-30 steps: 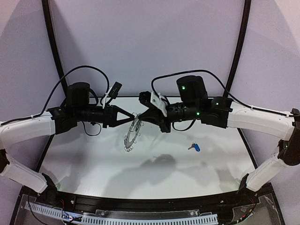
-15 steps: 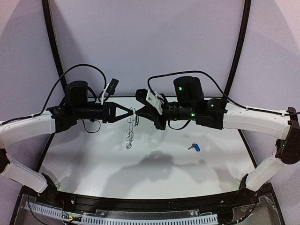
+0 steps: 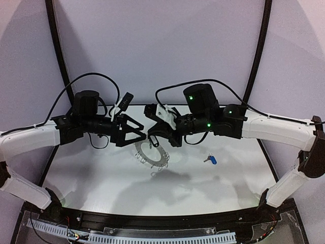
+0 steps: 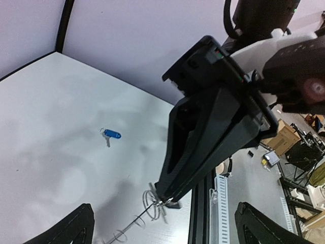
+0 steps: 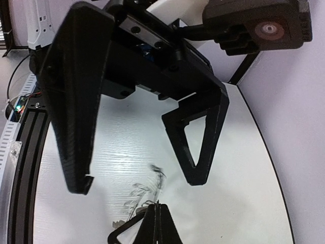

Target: Put the keys on the keyring

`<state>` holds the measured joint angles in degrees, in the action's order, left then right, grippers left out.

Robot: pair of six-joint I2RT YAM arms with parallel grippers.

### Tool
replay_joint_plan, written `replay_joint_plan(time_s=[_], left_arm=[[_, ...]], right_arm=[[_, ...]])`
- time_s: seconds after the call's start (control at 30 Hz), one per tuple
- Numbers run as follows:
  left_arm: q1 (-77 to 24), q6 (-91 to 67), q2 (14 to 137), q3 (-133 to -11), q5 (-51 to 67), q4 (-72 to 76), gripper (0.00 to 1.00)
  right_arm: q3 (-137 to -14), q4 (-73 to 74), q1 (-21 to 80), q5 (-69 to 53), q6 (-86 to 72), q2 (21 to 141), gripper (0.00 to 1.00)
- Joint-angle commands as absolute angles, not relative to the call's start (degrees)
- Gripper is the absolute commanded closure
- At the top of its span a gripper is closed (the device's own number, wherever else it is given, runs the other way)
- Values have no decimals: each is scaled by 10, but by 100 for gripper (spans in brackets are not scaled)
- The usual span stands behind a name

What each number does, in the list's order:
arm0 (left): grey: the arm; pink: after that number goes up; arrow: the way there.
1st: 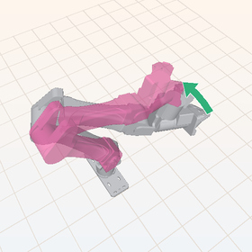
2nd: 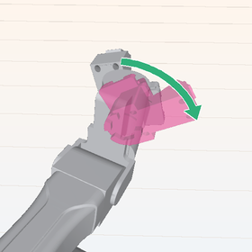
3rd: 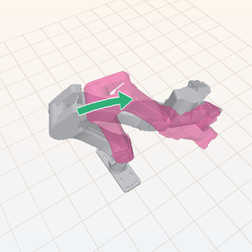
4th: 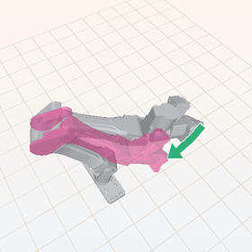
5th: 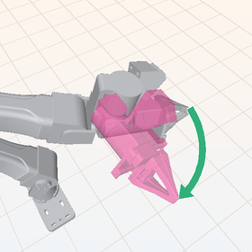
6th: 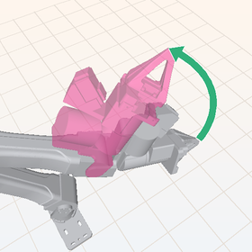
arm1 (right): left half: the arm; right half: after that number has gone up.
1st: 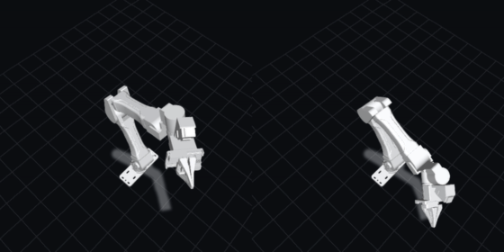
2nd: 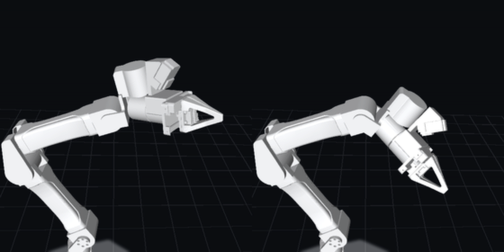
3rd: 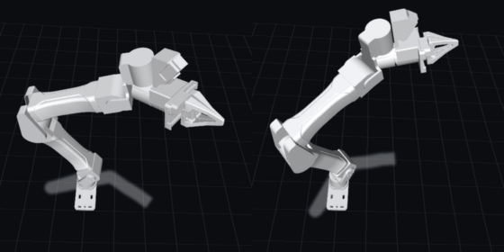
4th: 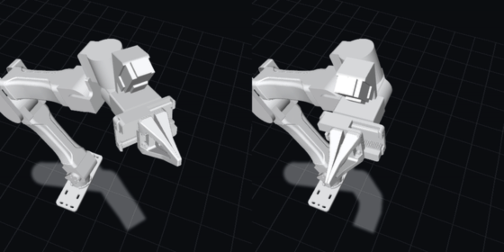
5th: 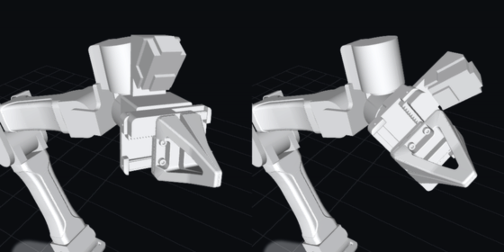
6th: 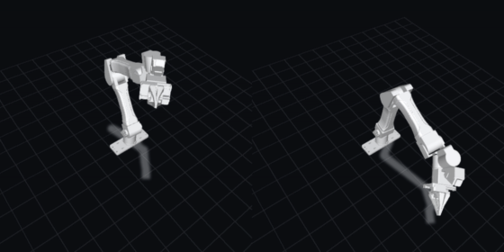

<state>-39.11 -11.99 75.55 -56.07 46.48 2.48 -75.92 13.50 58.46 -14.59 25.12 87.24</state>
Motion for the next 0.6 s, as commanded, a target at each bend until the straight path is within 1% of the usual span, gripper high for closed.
replay_joint_plan(time_s=[0.0,0.1,0.3,0.57], left_arm=[[-392,-30,721,-568,449,-54,1],[-392,21,713,-565,479,-70,1],[-391,113,710,-584,472,-121,1],[-392,150,750,-616,464,-157,1]], right_arm=[[-782,153,589,-178,260,864,100],[-780,158,589,-201,267,858,100],[-781,185,588,-245,286,849,100],[-777,209,588,-284,303,830,100]])
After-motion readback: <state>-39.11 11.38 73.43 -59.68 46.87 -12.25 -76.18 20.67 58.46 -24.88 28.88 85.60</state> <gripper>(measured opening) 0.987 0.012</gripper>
